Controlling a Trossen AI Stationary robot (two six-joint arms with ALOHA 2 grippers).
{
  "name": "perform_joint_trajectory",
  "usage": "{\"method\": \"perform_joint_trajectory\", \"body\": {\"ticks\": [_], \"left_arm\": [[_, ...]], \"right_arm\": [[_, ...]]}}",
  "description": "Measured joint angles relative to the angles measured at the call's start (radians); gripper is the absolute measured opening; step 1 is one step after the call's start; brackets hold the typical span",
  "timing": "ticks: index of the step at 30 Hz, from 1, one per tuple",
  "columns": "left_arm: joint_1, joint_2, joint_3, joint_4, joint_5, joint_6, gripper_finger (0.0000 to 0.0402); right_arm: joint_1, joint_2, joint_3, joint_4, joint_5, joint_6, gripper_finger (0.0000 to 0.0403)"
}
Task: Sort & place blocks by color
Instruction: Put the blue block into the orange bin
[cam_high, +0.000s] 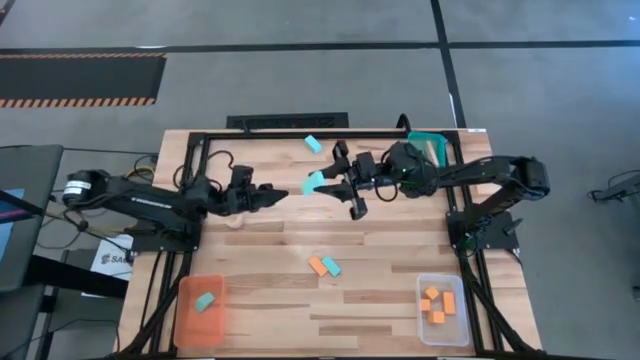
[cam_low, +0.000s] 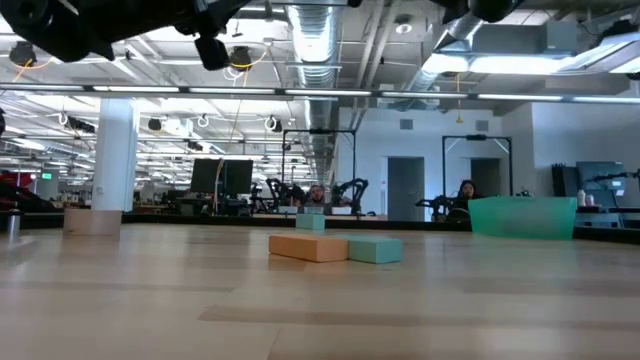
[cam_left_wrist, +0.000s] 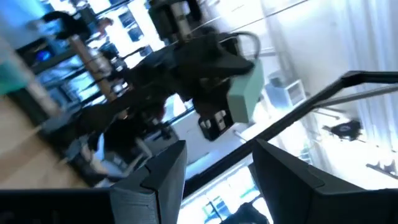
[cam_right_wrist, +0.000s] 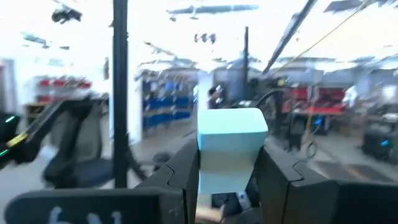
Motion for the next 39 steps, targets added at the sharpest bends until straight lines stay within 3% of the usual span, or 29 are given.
{"method": "perform_joint_trajectory", "body": {"ticks": [7,15,17,23,33,39], "left_arm": [[0.000,0.147,0.002,0.317,-0.007,0.034,0.0173],[0.000,0.258,0.010,0.385,-0.030,-0.016,0.0173],[0.000,0.278,0.024,0.466,-0.021,0.013,0.0173],[0.010,0.272,0.074,0.466,0.039,0.065,0.0173],[0.035,0.272,0.105,0.424,0.041,0.064,0.0172],[0.035,0.272,0.112,0.417,0.061,0.069,0.0136]], "right_arm": [[0.010,0.082,0.003,0.131,0.053,0.055,0.0127],[0.010,0.159,0.093,0.130,0.049,0.081,0.0127],[0.010,0.165,0.105,0.130,0.048,0.081,0.0127],[0.006,0.164,0.105,0.128,0.045,0.080,0.0127],[0.001,0.164,0.105,0.081,0.045,0.078,0.0128],[0.001,0.164,0.106,0.082,0.041,0.070,0.0128]]}}
